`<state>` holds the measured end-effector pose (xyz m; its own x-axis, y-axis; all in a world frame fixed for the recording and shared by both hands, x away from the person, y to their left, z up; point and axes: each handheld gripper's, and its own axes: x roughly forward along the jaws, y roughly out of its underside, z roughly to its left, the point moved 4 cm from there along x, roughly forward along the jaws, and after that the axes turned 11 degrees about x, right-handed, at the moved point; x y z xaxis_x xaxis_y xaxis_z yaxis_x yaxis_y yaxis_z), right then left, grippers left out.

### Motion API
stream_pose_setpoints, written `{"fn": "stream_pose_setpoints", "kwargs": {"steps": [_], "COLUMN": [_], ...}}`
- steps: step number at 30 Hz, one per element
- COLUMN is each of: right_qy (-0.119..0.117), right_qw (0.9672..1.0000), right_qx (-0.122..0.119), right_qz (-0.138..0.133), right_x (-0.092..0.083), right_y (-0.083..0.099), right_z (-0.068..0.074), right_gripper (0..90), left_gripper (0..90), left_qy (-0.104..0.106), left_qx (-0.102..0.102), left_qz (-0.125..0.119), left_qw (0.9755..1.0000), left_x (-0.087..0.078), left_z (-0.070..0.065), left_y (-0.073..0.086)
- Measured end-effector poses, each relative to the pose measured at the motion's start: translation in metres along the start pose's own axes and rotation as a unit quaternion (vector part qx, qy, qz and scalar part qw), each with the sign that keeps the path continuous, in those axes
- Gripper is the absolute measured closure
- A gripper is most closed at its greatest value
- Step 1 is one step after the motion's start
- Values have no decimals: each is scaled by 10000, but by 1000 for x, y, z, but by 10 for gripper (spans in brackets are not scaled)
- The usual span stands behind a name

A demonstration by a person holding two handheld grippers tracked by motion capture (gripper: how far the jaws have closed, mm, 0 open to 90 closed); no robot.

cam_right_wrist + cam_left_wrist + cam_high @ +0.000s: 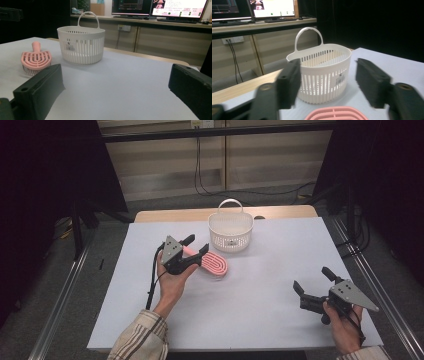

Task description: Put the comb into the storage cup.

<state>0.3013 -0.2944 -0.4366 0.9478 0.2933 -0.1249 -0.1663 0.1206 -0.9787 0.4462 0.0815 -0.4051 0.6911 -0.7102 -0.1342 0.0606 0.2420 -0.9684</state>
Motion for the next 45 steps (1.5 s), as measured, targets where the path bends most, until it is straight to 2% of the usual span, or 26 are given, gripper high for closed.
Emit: {"fn": "stream_pose_setpoints", "kwargs": {"steps": [2, 3, 6, 14, 16, 22, 24, 28, 30, 32, 35, 37, 38, 41, 42, 43, 45], "right_qy": [-2, -1, -1, 0, 2, 10, 18, 25, 11, 6, 11, 10, 19, 14, 12, 12, 10], "right_qw": [10000, 10000, 10000, 10000, 10000, 10000, 10000, 10000, 10000, 10000, 10000, 10000, 10000, 10000, 10000, 10000, 10000], "right_qx": [-1, 3, 0, 7, 15, -3, -13, -5, -11, 1, 4, 6, -2, -6, -6, -4, 2], "right_qz": [-3, -2, 3, 7, 11, 25, 1, -10, -14, -11, -5, -13, -5, 0, 7, -2, 1], "right_x": [0, 0, 0, 0, 0, 0, 0, 0, 0, 0, 0, -1, 0, 0, 0, 0, -1], "right_y": [0, 0, 0, 0, 0, 0, 0, 0, 0, 0, 0, -1, 0, 0, 0, 0, 0], "right_z": [0, 0, 0, 0, 0, 0, -1, -1, -1, -1, -1, -1, -1, -1, -1, -1, -1], "right_gripper": [0, 0, 0, 0, 0, 0, 0, 0, 0, 0, 0, 0, 0, 0, 0, 0, 0], "left_gripper": [472, 511, 575, 734, 768, 889, 900, 900, 900, 900, 900, 900, 900, 900, 900, 900, 900], "left_qy": [15, 27, 68, 116, 101, 304, 299, 376, 426, 576, 651, 652, 726, 815, 815, 859, 911], "left_qx": [-50, -65, 7, -77, -34, -102, -8, -82, -86, -291, -467, -498, -592, -598, -598, -691, -740], "left_qz": [0, -12, 7, -115, -112, -98, -46, 37, 273, 459, 726, 769, 853, 1020, 1020, 1148, 1273], "left_qw": [10000, 10000, 10000, 9998, 9999, 9994, 9995, 9993, 9987, 9969, 9941, 9937, 9919, 9896, 9896, 9872, 9849], "left_x": [0, 1, 1, 4, 4, 6, 6, 7, 8, 12, 15, 15, 16, 17, 17, 18, 20], "left_z": [0, 0, -3, -5, -4, -6, -8, -8, -6, -2, 1, 2, 2, 4, 4, 5, 6], "left_y": [0, 0, -1, -2, -2, 0, -1, -1, 0, 3, 7, 7, 8, 7, 7, 7, 8]}}
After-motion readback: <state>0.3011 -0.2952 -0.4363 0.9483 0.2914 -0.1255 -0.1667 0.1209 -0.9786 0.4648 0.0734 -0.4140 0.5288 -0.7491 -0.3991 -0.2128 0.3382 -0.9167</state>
